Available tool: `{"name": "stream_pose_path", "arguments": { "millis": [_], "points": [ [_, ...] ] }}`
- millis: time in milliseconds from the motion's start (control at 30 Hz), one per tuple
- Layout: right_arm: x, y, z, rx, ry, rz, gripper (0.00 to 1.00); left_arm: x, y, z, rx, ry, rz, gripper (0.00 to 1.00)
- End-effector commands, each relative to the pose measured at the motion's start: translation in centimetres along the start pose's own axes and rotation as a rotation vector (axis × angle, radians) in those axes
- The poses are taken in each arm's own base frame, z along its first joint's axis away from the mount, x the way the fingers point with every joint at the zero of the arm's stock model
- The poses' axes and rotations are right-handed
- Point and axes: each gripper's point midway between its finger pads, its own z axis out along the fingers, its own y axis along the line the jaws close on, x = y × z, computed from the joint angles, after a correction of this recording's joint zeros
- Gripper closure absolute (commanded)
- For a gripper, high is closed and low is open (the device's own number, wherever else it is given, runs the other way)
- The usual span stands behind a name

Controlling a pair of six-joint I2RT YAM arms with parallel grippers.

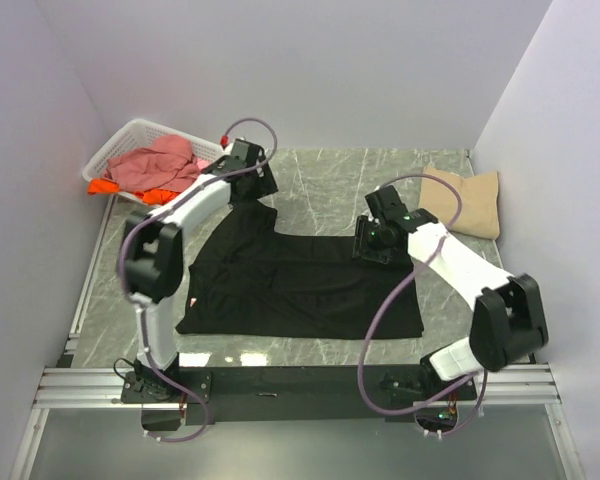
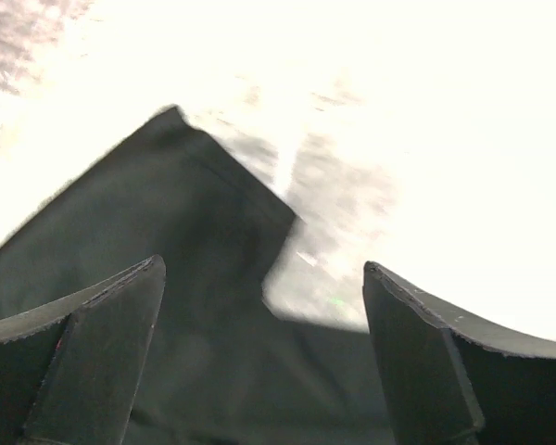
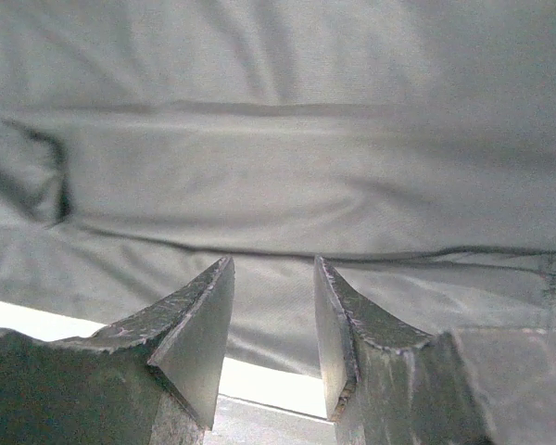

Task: Fold and stack the t-shirts
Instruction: Fold the tshirt

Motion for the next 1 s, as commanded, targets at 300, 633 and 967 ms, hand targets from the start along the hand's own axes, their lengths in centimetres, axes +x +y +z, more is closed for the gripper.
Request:
{"name": "stream_pose_path", "arguments": {
  "millis": [300,633,967],
  "points": [
    [3.2,0.7,-2.9,-0.133,-0.01,0.051,0.53,-3.1,4.1,7.5,-0.227,-0.056,0.04,0.14],
    [2.7,0.6,-2.5,-0.116,-0.007,0.043,0.53,-0.2,5.4,9.5,-0.232,0.033,0.083,0.23],
    [-0.2,0.8,-2.3,-0.062,-0.057,0.025,0.53,0.6,5.6,10.6,-0.235,0.069,0.109,0.33]
  ]
}}
